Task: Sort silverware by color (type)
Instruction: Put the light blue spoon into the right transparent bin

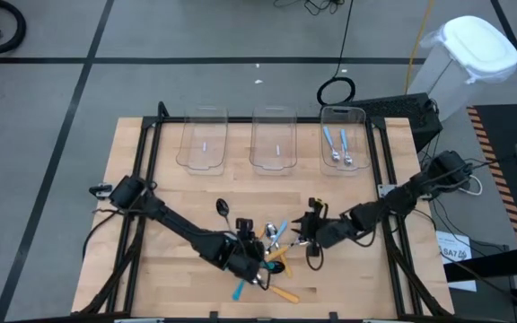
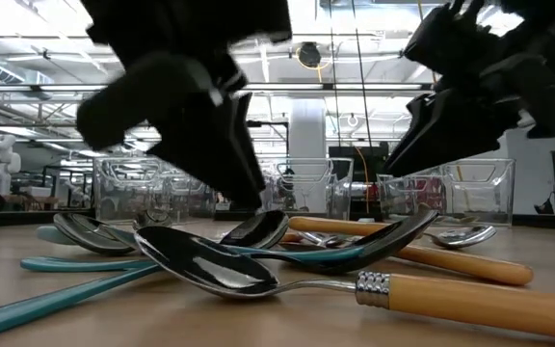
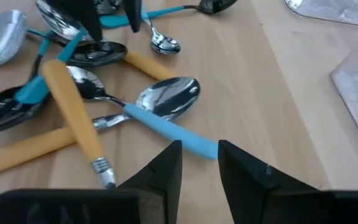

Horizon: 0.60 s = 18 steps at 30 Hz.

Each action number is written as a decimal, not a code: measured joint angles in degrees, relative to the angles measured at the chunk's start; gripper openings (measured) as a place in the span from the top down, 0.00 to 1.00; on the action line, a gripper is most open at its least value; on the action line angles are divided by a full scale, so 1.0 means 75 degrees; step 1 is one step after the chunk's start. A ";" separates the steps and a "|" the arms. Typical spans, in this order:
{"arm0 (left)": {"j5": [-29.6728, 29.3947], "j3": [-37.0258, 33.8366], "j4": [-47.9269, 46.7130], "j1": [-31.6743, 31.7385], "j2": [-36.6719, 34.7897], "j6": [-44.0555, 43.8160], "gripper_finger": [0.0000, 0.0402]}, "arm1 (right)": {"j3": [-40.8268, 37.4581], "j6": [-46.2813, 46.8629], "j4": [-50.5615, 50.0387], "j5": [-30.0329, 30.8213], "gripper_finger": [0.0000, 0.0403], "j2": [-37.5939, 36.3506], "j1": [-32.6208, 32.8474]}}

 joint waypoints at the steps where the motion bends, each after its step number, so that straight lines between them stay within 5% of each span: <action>1: 0.0002 -0.0066 0.0005 0.0049 0.0000 0.0024 0.58 | 0.0000 -0.0056 -0.0003 -0.0143 0.75 0.0000 -0.0078; 18: 0.0519 -0.0156 -0.2461 0.0091 -0.1323 -0.0838 0.58 | 0.0020 -0.0599 -0.0002 -0.1093 0.75 0.0000 -0.0349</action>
